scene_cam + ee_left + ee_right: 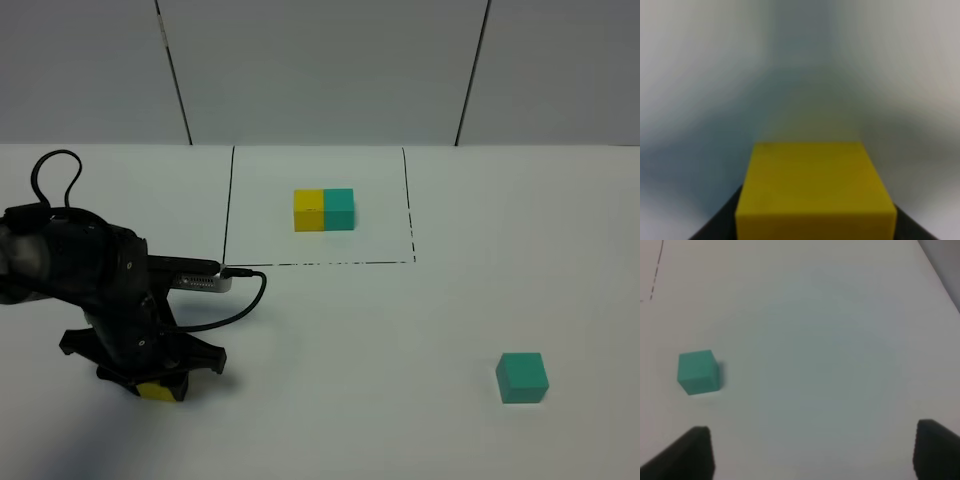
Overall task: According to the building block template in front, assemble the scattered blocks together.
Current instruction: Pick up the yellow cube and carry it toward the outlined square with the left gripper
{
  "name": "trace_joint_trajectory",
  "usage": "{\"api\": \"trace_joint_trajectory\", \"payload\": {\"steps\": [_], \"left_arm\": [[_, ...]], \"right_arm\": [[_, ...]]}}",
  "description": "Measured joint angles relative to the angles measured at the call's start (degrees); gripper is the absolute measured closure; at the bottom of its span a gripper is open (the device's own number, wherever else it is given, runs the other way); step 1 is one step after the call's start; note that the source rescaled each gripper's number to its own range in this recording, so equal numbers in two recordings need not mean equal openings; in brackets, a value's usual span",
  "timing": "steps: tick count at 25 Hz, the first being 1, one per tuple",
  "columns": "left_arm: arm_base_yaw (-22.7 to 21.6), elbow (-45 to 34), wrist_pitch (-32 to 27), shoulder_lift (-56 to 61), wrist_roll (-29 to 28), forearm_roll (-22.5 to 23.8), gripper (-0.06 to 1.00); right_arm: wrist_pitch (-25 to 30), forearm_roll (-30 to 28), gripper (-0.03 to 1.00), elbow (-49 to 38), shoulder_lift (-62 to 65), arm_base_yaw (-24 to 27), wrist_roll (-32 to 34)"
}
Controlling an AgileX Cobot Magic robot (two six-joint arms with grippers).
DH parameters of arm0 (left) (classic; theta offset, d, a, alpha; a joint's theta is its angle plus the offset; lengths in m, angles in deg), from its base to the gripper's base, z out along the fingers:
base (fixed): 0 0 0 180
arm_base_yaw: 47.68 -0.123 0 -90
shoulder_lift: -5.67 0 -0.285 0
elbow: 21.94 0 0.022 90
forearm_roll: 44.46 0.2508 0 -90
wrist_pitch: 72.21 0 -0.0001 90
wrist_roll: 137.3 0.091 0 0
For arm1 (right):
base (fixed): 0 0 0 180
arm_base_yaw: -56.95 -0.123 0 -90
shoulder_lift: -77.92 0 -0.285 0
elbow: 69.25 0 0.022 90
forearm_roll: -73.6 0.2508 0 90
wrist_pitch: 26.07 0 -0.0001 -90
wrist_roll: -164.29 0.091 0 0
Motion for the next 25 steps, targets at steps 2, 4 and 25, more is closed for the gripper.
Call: {"api": "trace_joint_trajectory", "payload": {"steps": [2, 4, 25], "left_arm": [[0.00, 3.00, -2.48, -0.03, 5.72, 1.36, 0.94], [0.13, 6.44, -5.25, 0.94, 14.18, 2.12, 0.94], [11.79, 45.56, -26.06, -15.43, 57.81, 1.13, 0.94]], "right_arm": [[0.00, 0.00, 0.34, 0.00, 0.00, 0.00, 0.00], [0.00, 0.00, 0.34, 0.00, 0.00, 0.00, 0.00], [0.00, 0.00, 0.34, 0.00, 0.00, 0.00, 0.00]]}}
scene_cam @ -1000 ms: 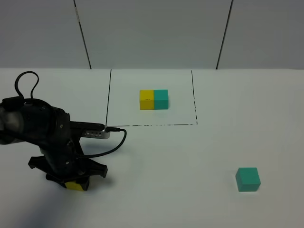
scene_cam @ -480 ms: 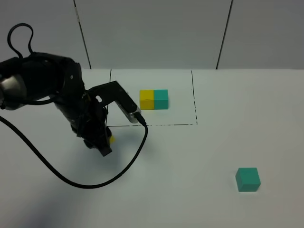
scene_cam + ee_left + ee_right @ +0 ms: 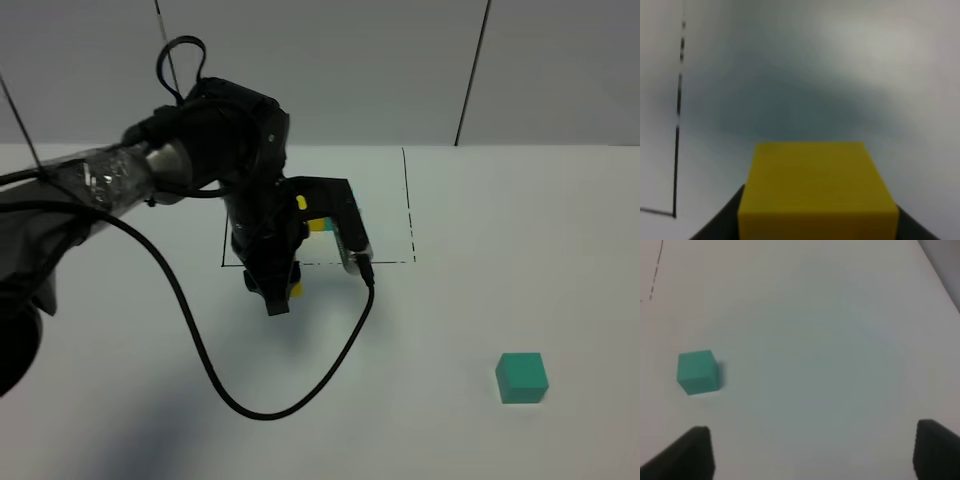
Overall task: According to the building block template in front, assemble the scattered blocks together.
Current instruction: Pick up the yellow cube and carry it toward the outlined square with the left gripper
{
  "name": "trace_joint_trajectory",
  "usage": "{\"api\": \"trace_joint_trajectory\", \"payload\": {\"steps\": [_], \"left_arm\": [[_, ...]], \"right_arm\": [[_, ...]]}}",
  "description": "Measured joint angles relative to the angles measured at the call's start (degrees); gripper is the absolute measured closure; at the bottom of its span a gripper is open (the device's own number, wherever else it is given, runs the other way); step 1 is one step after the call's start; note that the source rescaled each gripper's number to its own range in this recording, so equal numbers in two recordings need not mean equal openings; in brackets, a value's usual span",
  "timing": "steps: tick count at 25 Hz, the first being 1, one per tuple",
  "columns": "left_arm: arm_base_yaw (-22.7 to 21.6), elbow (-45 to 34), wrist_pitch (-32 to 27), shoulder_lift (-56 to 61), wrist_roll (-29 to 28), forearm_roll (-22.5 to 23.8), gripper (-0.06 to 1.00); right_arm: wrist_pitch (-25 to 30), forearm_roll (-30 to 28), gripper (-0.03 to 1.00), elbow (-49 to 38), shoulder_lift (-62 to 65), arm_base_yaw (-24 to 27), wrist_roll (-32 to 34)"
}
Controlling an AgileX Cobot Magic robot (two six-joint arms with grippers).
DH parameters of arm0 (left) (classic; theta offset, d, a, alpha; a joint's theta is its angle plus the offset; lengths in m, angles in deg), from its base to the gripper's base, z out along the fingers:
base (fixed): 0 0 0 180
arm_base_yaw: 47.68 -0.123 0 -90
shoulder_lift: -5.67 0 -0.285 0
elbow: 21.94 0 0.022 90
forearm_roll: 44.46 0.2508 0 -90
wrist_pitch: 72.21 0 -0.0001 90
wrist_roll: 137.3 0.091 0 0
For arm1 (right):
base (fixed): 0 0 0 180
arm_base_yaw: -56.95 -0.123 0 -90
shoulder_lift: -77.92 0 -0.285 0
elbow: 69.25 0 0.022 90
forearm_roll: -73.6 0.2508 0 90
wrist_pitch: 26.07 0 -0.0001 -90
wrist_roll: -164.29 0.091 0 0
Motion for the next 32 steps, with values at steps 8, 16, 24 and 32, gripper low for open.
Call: {"api": "trace_joint_trajectory", "payload": {"steps": [8, 16, 24, 32], "left_arm": [[4.87, 9.84, -1.08, -9.69, 5.40, 0.09, 0.94], [5.94, 10.40, -1.53, -13.35, 6.48, 0.10, 0.94], [5.94, 10.62, -0.67, -14.41, 6.55, 0.10, 0.94], [5.94, 10.86, -0.63, -14.66, 6.55, 0.10, 0.94]], "right_arm": [[0.00, 0.00, 0.34, 0.00, 0.00, 0.00, 0.00], [0.00, 0.00, 0.34, 0.00, 0.00, 0.00, 0.00], [0.00, 0.00, 0.34, 0.00, 0.00, 0.00, 0.00], [0.00, 0.00, 0.34, 0.00, 0.00, 0.00, -0.05]]}}
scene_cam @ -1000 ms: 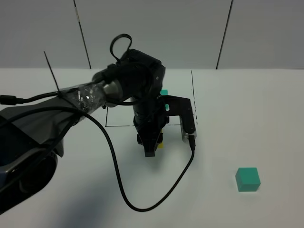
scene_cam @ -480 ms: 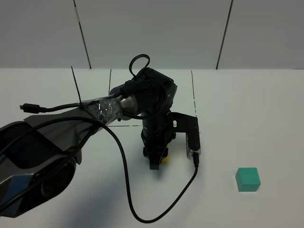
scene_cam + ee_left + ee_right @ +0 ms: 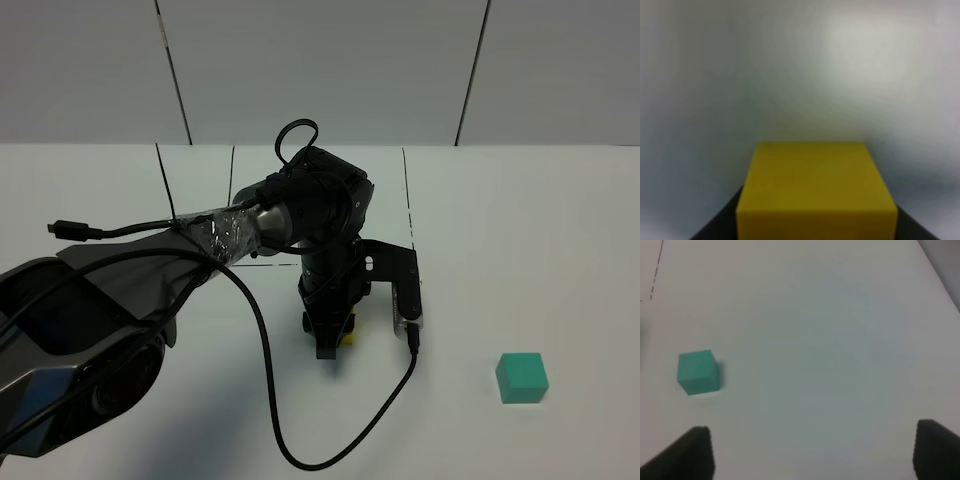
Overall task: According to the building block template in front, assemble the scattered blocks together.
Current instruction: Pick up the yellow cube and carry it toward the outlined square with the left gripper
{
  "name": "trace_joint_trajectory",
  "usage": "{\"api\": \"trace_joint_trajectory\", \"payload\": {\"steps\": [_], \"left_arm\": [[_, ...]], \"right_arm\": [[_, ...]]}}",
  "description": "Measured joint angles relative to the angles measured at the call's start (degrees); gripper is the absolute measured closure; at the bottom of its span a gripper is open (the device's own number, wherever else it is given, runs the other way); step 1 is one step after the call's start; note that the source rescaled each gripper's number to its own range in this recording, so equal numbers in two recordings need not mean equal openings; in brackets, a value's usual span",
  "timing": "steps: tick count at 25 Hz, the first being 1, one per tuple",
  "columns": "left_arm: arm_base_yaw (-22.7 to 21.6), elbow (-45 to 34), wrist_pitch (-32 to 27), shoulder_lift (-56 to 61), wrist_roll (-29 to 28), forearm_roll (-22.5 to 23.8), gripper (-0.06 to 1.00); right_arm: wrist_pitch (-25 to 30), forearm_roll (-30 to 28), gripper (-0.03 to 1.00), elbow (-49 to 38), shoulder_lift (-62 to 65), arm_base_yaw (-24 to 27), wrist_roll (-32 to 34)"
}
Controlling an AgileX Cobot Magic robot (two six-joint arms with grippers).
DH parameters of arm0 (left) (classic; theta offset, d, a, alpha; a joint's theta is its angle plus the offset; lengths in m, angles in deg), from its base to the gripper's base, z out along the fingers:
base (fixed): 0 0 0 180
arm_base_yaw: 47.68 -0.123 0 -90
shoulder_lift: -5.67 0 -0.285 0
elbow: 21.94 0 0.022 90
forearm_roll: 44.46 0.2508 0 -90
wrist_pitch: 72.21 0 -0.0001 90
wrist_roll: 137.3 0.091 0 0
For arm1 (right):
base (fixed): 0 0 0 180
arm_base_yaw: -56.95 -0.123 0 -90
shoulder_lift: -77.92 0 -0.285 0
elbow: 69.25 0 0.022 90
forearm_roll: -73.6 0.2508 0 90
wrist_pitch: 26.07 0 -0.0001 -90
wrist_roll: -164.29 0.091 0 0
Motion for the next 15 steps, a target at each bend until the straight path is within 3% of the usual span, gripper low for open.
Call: {"api": "trace_joint_trajectory", "payload": {"steps": [11, 13, 15], "left_arm": [[0.00, 0.19, -0.75, -0.19, -2.52, 0.00, 0.94], [0.00, 0.25, -1.07, -0.19, -2.72, 0.00, 0.85], [0.00, 0.25, -1.91, -0.19, -3.02, -0.14, 0.62]], "right_arm": [[0.00, 0.00, 0.34, 0.00, 0.00, 0.00, 0.00], [0.00, 0.00, 0.34, 0.00, 0.00, 0.00, 0.00], [0.00, 0.00, 0.34, 0.00, 0.00, 0.00, 0.00]]}}
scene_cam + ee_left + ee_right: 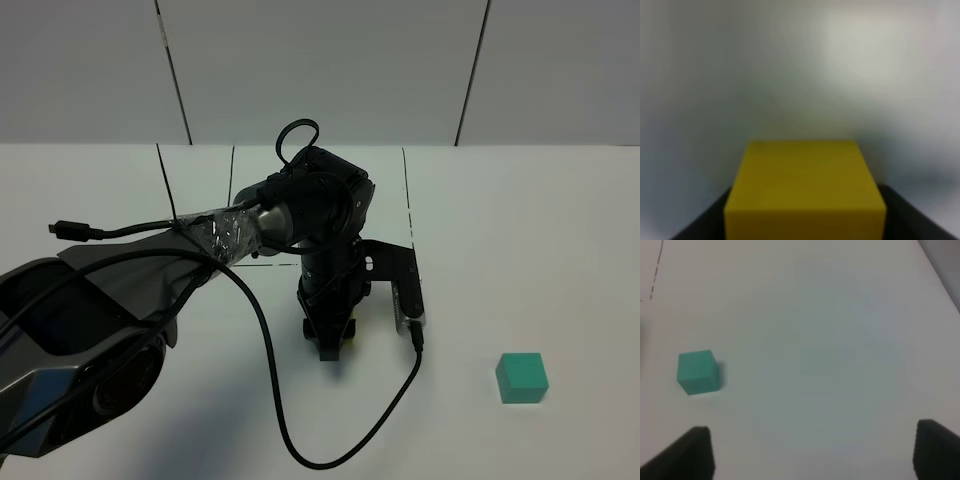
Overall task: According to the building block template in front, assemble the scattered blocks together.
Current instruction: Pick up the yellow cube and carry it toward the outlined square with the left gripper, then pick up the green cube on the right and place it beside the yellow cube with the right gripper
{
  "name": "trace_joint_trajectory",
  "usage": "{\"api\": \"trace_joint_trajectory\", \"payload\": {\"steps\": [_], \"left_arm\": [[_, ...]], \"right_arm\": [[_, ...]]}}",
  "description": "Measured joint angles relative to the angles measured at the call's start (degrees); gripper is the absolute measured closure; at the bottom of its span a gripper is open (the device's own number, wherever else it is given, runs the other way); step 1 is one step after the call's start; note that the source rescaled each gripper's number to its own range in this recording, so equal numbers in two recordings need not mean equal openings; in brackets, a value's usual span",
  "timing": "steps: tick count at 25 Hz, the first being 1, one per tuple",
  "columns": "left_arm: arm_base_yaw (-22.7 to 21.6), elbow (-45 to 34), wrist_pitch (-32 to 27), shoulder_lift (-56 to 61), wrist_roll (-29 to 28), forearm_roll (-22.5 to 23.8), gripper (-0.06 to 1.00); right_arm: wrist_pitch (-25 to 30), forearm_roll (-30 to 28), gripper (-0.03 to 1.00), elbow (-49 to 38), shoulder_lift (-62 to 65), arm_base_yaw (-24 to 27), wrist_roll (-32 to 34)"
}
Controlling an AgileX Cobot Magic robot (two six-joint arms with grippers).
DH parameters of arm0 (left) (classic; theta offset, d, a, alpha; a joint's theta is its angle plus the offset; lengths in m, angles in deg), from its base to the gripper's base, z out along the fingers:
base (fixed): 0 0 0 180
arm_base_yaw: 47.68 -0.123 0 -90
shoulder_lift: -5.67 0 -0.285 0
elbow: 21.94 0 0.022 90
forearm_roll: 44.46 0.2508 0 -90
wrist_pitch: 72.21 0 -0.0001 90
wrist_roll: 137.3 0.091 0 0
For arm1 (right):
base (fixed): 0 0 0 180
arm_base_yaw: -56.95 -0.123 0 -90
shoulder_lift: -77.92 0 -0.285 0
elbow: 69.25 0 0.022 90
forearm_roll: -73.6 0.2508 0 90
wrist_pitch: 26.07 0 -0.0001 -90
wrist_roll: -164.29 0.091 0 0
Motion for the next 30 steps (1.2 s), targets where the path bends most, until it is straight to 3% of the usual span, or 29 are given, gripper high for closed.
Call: {"api": "trace_joint_trajectory", "payload": {"steps": [4, 7, 13, 20, 26, 30], "left_arm": [[0.00, 0.00, -0.24, 0.00, -3.19, 0.01, 0.14], [0.00, 0.00, -0.65, 0.06, -5.05, 0.30, -0.04], [0.00, -0.32, -3.50, 2.85, -7.24, 1.85, -0.05], [-2.10, -0.32, -3.50, 12.90, -21.36, 1.45, -0.03], [-13.64, -0.58, -3.60, 18.82, -36.17, 0.84, 0.00], [-22.32, -6.66, -3.60, 25.24, -40.02, 0.61, 0.04]], "right_arm": [[0.00, 0.00, 0.34, 0.00, 0.00, 0.00, 0.00], [0.00, 0.00, 0.34, 0.00, 0.00, 0.00, 0.00], [0.00, 0.00, 0.34, 0.00, 0.00, 0.00, 0.00], [0.00, 0.00, 0.34, 0.00, 0.00, 0.00, 0.00], [0.00, 0.00, 0.34, 0.00, 0.00, 0.00, 0.00], [0.00, 0.00, 0.34, 0.00, 0.00, 0.00, 0.00]]}}
